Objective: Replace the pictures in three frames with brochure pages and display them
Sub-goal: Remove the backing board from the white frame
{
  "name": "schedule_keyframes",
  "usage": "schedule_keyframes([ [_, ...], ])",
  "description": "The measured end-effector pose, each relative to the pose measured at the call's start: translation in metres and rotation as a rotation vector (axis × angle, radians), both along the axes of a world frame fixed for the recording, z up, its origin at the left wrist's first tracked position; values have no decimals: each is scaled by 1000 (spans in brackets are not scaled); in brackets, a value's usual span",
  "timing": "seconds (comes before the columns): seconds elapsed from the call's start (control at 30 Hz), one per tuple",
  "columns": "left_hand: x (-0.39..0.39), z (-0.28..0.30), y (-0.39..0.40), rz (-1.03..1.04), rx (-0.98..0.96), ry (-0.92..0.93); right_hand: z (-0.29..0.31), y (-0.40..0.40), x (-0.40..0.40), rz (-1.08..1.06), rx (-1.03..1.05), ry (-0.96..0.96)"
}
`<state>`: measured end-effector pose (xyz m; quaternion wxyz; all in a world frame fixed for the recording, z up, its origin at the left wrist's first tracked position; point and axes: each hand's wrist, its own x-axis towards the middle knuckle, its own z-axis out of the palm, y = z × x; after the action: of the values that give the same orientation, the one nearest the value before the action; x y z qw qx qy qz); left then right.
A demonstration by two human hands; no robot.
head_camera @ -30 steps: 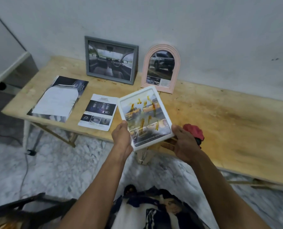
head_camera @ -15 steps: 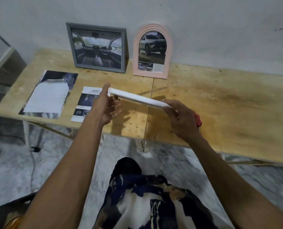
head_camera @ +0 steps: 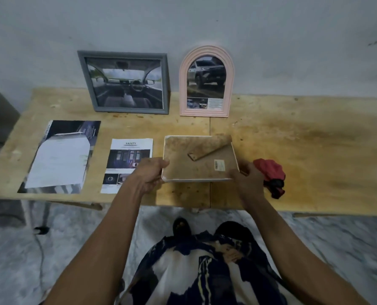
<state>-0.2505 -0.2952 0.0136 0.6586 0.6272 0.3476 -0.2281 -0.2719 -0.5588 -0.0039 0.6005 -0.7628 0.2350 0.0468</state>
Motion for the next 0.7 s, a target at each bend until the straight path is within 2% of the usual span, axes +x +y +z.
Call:
schedule_keyframes([
  [0.13,0,-23,5,-43,105,1,-17,8,0,-18,-20,75],
  [0.27,1,-47,6,-71,181,-24,-28,12,4,-29,-116,156],
  [0.43,-1,-60,2,-147,379,-86,-31,17,17,29,-250,259],
  [0.6,-1,-68,-3,-256,462,-42,-40,19,15,50,-297,277],
  [0.7,-2,-68,-8,-307,576,-69,-44,21,13,54,-325,287],
])
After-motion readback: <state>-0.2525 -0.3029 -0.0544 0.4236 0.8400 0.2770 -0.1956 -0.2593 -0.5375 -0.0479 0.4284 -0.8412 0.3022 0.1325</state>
